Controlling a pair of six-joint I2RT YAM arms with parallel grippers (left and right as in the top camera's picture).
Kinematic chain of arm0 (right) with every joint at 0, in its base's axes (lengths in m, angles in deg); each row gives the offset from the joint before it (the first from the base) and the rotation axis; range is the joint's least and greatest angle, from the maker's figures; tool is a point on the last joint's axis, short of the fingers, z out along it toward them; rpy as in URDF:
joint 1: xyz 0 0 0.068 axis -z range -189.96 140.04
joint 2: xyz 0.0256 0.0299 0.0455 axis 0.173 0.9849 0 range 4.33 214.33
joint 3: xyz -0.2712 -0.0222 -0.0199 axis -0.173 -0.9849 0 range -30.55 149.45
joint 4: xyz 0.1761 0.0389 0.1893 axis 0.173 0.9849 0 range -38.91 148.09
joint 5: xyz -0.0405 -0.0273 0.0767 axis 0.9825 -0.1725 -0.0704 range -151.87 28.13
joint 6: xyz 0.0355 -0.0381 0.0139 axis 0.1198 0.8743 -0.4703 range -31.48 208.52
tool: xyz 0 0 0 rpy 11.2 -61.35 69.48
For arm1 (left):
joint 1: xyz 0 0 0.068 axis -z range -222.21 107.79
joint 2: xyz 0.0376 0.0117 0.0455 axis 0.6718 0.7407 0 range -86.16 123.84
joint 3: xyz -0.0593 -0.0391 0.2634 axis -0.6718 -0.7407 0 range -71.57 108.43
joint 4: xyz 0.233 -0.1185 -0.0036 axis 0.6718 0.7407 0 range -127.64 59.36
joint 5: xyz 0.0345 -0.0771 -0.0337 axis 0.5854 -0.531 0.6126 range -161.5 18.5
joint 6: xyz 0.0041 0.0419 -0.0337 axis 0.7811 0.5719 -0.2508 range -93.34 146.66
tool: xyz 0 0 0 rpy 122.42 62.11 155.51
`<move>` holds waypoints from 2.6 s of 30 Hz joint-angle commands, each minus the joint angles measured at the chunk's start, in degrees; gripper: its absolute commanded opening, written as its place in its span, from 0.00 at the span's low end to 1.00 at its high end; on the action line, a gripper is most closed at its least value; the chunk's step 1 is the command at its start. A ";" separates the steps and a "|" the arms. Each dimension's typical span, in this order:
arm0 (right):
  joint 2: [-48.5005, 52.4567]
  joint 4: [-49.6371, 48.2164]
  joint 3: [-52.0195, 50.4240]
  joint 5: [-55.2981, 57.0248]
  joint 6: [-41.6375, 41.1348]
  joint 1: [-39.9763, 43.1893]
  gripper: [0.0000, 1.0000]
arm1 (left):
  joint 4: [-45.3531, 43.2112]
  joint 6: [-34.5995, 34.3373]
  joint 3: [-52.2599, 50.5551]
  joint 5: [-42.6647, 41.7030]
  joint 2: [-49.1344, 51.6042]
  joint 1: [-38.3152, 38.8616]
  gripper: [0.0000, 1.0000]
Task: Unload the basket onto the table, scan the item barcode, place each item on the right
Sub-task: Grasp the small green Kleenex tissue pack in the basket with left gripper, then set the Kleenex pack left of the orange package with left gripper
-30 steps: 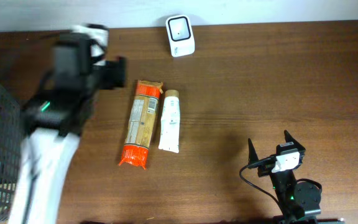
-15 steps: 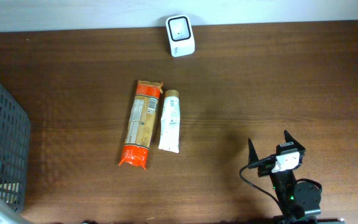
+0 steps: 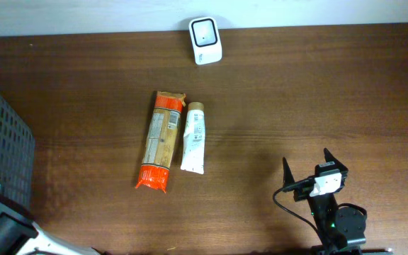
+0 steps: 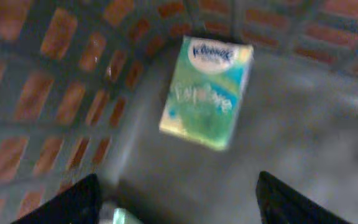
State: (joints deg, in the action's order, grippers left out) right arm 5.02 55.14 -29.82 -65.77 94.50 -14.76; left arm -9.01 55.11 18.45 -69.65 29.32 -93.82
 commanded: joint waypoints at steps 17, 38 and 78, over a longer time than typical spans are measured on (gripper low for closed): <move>-0.33 0.07 -0.42 0.52 -0.44 0.37 0.99 | -14.01 2.69 0.07 -9.38 12.15 0.31 0.46; -0.33 0.07 -0.42 0.52 -0.44 0.37 0.99 | -10.45 -21.68 0.26 -18.84 -23.41 1.07 0.00; -0.33 0.07 -0.42 0.52 -0.44 0.37 0.99 | 3.37 -25.18 -28.52 -19.98 -28.74 48.85 0.99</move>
State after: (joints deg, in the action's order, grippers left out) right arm 5.02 55.14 -29.82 -65.77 94.52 -14.76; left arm -7.18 29.64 -17.29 -84.56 2.57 -44.99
